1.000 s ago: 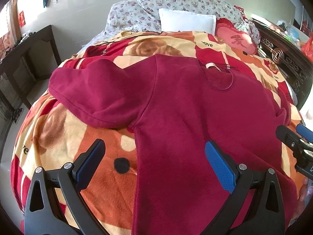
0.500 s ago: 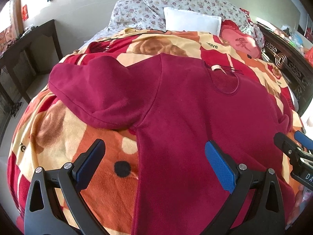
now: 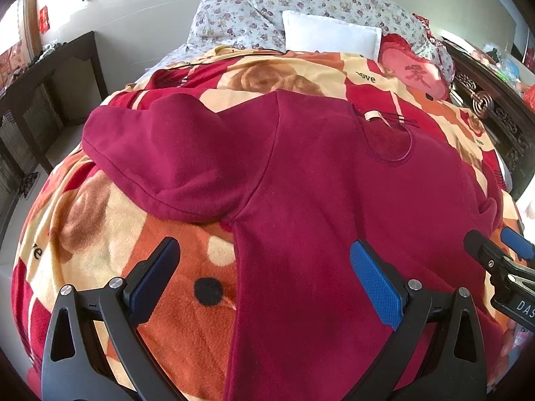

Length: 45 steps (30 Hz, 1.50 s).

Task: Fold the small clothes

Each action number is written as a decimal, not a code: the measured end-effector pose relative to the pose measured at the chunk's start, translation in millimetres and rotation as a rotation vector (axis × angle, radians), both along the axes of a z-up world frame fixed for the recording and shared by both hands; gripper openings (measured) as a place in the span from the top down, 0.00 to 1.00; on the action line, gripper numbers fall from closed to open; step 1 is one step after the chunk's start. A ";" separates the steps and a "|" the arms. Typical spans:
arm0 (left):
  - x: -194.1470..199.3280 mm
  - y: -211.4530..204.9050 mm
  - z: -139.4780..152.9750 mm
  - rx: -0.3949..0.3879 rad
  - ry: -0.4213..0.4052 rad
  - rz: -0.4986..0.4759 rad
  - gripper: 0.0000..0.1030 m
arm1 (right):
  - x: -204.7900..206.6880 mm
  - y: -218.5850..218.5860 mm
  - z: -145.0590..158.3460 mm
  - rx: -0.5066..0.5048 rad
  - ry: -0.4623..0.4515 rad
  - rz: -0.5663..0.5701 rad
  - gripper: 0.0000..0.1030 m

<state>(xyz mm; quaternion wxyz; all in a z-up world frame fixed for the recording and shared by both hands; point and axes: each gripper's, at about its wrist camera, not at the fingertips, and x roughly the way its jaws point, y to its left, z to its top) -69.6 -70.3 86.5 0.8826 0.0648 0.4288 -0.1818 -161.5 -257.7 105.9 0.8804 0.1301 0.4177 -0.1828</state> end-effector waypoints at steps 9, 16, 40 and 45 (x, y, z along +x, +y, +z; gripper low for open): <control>7.1 5.1 -3.2 0.006 -0.002 0.017 0.01 | 7.3 2.7 -4.8 0.004 0.008 0.014 0.01; 22.3 20.5 -2.3 -0.009 0.003 0.045 0.01 | 17.3 8.9 -7.6 -0.004 0.014 0.039 0.01; 86.0 98.2 -7.3 0.008 0.008 0.196 0.01 | 63.1 40.8 -24.2 -0.005 0.059 0.145 0.01; 108.8 126.2 -6.6 -0.012 -0.008 0.234 0.01 | 66.2 43.2 -27.4 -0.006 0.075 0.157 0.01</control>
